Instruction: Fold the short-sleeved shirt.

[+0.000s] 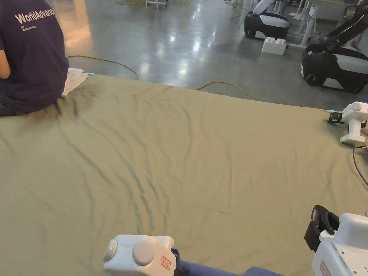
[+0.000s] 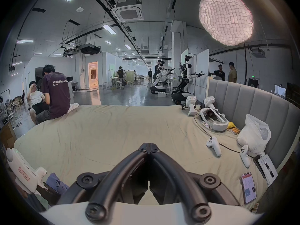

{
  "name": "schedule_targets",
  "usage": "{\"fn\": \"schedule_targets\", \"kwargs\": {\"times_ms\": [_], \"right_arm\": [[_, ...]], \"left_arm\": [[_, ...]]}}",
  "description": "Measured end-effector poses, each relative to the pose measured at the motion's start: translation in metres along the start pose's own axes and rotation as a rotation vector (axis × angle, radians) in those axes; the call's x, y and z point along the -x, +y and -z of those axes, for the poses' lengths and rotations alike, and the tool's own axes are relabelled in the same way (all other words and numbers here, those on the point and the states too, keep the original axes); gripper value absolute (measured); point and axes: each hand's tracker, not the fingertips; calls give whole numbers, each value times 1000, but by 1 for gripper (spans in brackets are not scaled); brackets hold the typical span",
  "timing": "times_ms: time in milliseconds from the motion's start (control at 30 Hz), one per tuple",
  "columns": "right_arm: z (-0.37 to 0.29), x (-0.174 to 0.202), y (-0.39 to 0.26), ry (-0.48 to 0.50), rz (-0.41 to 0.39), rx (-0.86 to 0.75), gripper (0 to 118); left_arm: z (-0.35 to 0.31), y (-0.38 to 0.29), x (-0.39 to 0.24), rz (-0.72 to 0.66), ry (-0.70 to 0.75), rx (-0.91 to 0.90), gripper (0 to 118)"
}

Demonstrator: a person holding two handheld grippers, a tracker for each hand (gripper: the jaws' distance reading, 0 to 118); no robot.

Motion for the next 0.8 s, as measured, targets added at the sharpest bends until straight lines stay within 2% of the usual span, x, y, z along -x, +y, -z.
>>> {"fn": "schedule_targets", "kwargs": {"times_ms": [67, 200, 233, 400, 500, 533, 633, 733, 800], "right_arm": [[0, -1, -1, -5, 0, 3, 0], [0, -2, -1, -7, 1, 9, 0], [0, -2, -1, -7, 0, 10, 0], [-1, -3, -2, -4, -2, 15, 0], [-1, -3, -2, -4, -2, 15, 0], [-2, -3, -1, -3, -1, 16, 0], [-3, -4, -1, -6, -4, 17, 0], [-3, -5, -2, -8, -9, 19, 0], [-3, -5, -4, -10, -12, 21, 0]], "left_arm": [[-5, -1, -3, 9, 1, 3, 17], [-25, -3, 2, -13, -130, 21, 47], [-33, -4, 3, -3, -136, 8, 49], [-70, -3, 10, 12, -197, -64, 48], [-74, 1, 15, 23, -171, -116, 34], [-72, 4, 16, 18, -143, -119, 24], [-57, 9, 13, 26, -89, -110, 22], [-28, 9, -1, 87, -5, -30, 19], [-9, 5, -12, 122, -3, 15, 17]]}}
